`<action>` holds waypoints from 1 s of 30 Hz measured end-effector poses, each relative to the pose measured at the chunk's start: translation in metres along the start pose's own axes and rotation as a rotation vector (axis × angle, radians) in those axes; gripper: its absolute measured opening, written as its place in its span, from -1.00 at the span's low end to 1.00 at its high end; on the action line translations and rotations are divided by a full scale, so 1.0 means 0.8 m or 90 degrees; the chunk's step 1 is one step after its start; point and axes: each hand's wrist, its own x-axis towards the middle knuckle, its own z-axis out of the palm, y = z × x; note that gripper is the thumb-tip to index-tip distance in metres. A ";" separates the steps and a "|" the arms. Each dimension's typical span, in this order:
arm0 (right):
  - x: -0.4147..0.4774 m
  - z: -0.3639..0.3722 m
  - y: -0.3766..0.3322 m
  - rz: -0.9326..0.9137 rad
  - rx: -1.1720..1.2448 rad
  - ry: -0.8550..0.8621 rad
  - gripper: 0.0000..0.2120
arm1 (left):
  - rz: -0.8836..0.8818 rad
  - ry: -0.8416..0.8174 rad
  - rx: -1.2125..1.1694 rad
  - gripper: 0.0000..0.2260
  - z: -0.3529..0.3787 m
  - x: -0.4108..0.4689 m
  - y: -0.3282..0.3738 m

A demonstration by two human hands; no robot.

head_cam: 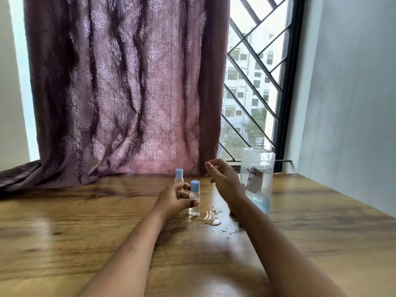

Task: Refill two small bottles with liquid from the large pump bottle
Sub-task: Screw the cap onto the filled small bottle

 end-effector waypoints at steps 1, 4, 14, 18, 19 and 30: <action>0.001 0.004 0.003 0.008 0.008 -0.059 -0.94 | -0.001 -0.002 -0.006 -0.69 0.001 0.000 0.000; -0.008 0.022 0.016 0.023 -0.148 -0.231 -0.67 | 0.000 -0.007 -0.014 -0.67 0.002 0.001 -0.002; -0.012 0.008 0.000 -0.087 -0.307 -0.126 -0.73 | 0.027 -0.017 0.028 -0.71 0.007 -0.002 0.006; -0.010 0.018 0.005 -0.089 -0.318 -0.103 -0.72 | 0.045 -0.006 0.061 -0.75 0.006 -0.002 0.006; -0.010 0.019 0.006 -0.090 -0.320 -0.102 -0.71 | 0.052 0.009 0.080 -0.75 0.006 -0.002 0.006; -0.010 0.025 0.002 -0.166 -0.277 0.009 -0.74 | 0.110 0.144 0.154 -0.66 0.014 -0.005 0.015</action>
